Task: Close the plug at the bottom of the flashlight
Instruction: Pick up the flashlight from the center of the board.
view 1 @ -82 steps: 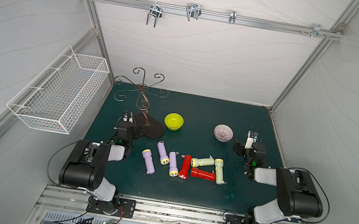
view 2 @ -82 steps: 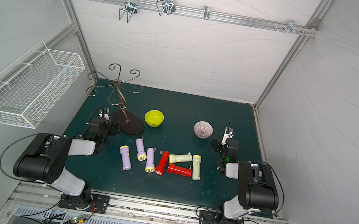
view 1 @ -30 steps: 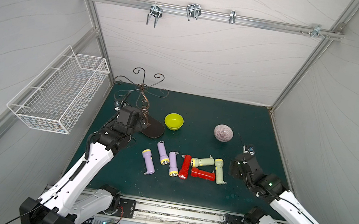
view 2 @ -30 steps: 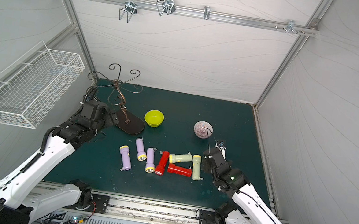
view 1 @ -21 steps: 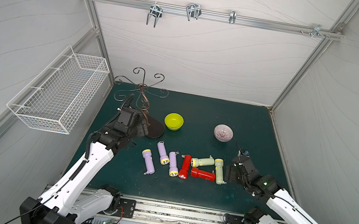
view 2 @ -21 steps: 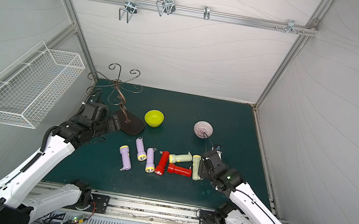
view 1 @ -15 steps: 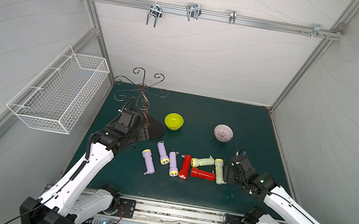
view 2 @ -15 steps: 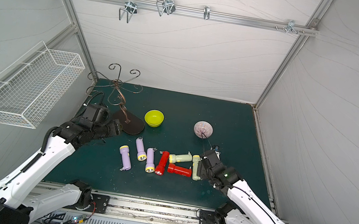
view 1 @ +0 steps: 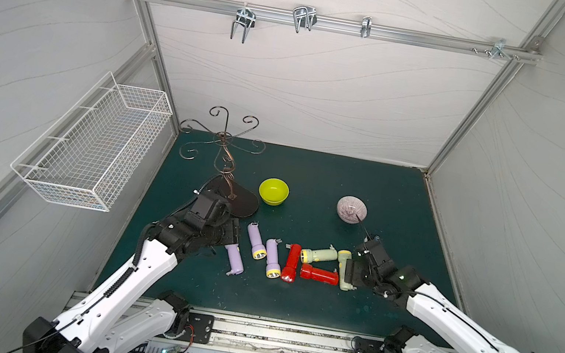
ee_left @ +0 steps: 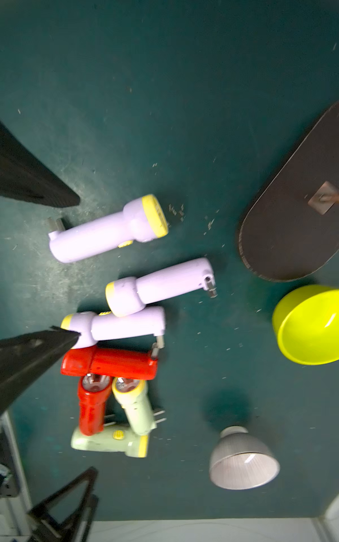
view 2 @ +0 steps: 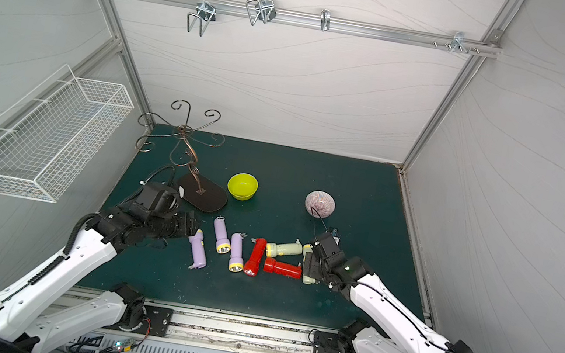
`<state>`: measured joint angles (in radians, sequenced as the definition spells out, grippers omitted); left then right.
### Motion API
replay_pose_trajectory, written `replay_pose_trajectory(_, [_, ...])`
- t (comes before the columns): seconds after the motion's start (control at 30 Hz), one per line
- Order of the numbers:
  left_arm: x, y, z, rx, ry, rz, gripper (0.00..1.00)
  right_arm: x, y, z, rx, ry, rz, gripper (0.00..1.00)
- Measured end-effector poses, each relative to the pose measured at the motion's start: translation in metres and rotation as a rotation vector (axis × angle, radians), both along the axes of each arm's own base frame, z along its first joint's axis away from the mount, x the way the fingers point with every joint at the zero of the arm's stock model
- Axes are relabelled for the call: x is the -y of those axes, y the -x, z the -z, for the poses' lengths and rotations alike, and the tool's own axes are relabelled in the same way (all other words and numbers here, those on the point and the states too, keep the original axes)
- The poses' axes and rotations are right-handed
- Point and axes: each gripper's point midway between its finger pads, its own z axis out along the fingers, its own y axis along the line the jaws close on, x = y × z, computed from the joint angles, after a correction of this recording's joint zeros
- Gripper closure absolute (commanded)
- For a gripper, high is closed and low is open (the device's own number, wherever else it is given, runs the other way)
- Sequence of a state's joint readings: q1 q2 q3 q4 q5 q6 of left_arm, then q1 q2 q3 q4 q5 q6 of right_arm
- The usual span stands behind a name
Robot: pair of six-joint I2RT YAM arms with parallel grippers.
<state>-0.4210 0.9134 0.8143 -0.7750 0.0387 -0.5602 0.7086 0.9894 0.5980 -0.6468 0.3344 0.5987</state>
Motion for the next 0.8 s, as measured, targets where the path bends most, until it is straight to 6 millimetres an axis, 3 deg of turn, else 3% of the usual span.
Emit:
replay_pose_trajectory(0.4, [0.074,0.016,0.039,-0.096,-0.077,0.239,0.29,-0.002,-0.012,0.019,-0.073,-0.041,0.038,0.28])
replay_pose_trajectory(0.63, [0.107,0.004,0.044,-0.108,-0.084,0.292,0.28,-0.014,-0.016,0.031,-0.112,-0.064,0.012,0.28])
replay_pose_trajectory(0.8, [0.119,0.0,0.047,-0.114,-0.071,0.31,0.27,-0.019,-0.019,0.039,-0.13,-0.064,0.001,0.3])
